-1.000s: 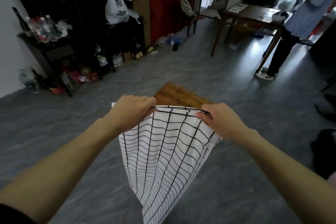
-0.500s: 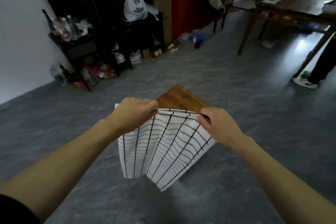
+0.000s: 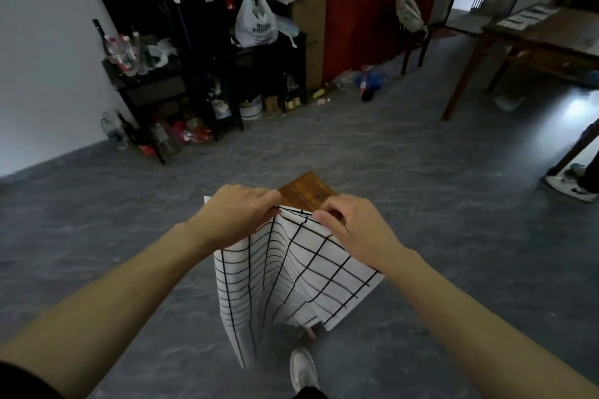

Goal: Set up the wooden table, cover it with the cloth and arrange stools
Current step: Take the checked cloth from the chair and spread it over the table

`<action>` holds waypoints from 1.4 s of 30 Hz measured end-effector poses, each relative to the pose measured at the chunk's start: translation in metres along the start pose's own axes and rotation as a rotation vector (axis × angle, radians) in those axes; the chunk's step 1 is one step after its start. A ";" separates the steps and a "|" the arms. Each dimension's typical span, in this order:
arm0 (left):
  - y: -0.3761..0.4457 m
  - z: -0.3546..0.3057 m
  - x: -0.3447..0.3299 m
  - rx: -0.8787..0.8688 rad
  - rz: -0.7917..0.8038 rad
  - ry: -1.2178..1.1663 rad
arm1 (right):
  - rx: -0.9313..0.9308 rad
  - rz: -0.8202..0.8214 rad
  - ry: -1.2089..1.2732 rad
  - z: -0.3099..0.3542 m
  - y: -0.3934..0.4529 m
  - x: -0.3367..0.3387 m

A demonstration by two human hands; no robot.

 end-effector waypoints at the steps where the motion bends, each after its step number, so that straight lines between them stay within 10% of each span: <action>1: 0.008 0.006 -0.009 0.002 0.004 -0.001 | 0.008 0.002 -0.015 -0.006 0.011 0.000; 20: 0.114 0.089 -0.057 0.117 -0.049 0.037 | 0.265 0.303 0.058 -0.077 0.179 -0.026; 42: 0.128 0.055 -0.021 0.835 -0.351 0.838 | 0.602 0.467 0.466 -0.069 0.238 -0.033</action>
Point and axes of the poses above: each hand's wrist, its own y-axis towards the middle knuckle, its own x-axis out of the back of the hand, z = x × y, the point moved 8 cm from there along y, towards the middle knuckle, and after that the axes turned 8 degrees about x, right-handed, at the moved point
